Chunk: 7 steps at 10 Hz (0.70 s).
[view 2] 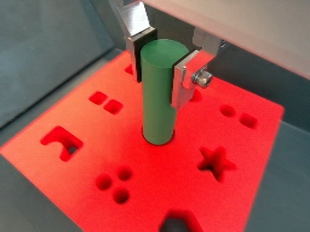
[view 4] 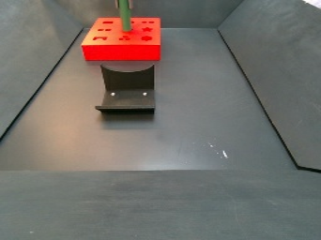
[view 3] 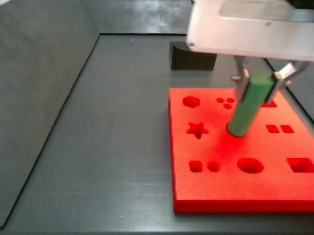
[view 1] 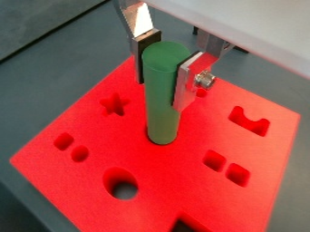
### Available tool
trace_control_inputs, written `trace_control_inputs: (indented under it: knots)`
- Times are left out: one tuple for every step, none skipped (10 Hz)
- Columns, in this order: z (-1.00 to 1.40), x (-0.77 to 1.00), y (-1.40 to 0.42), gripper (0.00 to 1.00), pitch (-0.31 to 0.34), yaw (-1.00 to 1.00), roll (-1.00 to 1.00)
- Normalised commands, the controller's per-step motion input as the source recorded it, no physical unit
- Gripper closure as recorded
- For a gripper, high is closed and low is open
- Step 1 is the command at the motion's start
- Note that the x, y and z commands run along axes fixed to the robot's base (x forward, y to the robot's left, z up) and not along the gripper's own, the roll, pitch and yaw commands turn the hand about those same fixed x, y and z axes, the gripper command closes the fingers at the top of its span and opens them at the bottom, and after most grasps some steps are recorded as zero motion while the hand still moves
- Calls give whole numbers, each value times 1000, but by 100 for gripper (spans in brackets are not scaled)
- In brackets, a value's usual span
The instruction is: Insert the round object.
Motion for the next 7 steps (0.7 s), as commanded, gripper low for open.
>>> trace_control_inputs:
  knots:
    - [-63, -37, 0, 100, 0, -77, 0]
    - [-143, 0, 0, 100, 0, -20, 0]
    - [-154, 0, 0, 100, 0, 0, 93]
    - [-57, 51, 0, 100, 0, 0, 19]
    - [-594, 426, 0, 100, 0, -51, 0]
    - [-851, 360, 11, 100, 0, -49, -7]
    - [-920, 423, 54, 100, 0, -6, -9]
